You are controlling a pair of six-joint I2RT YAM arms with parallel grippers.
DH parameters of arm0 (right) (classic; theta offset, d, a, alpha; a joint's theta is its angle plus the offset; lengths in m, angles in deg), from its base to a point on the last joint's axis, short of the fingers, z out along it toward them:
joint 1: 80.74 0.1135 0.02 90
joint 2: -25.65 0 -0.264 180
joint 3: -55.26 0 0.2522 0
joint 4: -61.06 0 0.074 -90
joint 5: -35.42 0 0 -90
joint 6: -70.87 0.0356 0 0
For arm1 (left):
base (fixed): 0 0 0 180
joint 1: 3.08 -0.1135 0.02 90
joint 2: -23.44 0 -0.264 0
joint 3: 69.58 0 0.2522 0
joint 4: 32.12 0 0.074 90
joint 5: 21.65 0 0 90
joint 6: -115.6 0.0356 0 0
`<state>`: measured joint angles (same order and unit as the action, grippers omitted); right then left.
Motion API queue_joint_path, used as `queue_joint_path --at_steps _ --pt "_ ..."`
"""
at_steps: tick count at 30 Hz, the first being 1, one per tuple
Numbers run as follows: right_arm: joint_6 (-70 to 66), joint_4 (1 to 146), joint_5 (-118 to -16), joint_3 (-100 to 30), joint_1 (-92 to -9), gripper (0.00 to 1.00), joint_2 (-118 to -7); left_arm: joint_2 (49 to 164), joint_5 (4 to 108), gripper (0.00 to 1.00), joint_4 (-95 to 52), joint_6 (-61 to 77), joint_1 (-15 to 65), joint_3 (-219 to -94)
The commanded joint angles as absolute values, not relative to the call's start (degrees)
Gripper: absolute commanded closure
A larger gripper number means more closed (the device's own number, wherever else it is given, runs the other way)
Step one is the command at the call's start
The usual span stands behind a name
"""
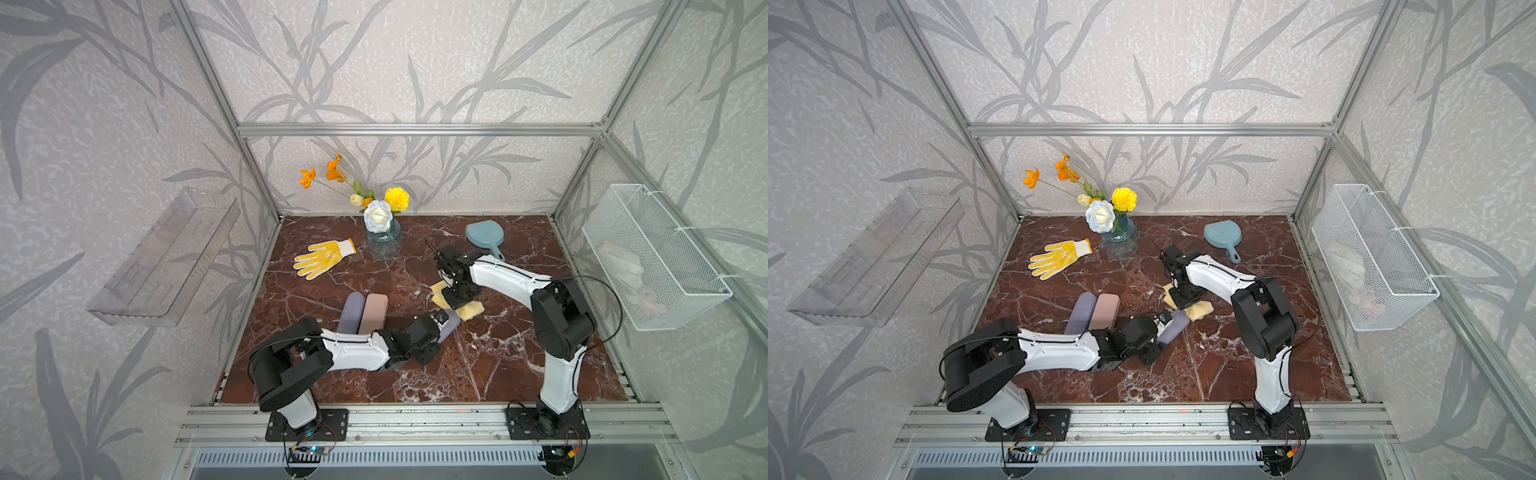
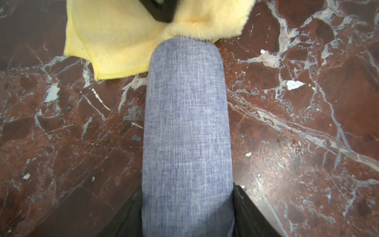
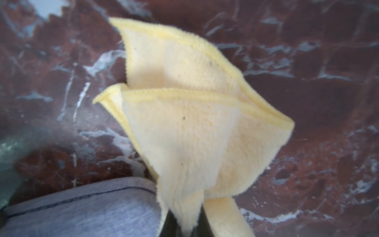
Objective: Wipe the eyeglass case
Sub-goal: Wipe the dirt from the eyeglass case.
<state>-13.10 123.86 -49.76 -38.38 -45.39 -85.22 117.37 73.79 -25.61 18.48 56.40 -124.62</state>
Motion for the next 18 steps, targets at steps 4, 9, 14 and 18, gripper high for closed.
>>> queue_joint_path --at_steps 4,9,14,18 --pt "-7.98 121.63 -63.67 -26.33 -44.1 1.0 -76.56 121.11 72.56 1.0 -15.93 14.71 54.46 -126.63" --pt "-2.16 120.68 -67.94 -17.4 -43.46 1.0 -68.28 121.87 72.18 1.0 -13.51 11.74 53.12 -128.05" --pt "2.27 117.77 -79.63 -10.86 -43.58 1.0 -60.45 121.92 71.3 1.0 -13.45 10.92 52.11 -127.9" --pt "2.74 119.15 -85.57 -9.93 -49.48 1.0 -52.71 121.86 70.55 1.0 -13.26 10.81 51.8 -127.82"
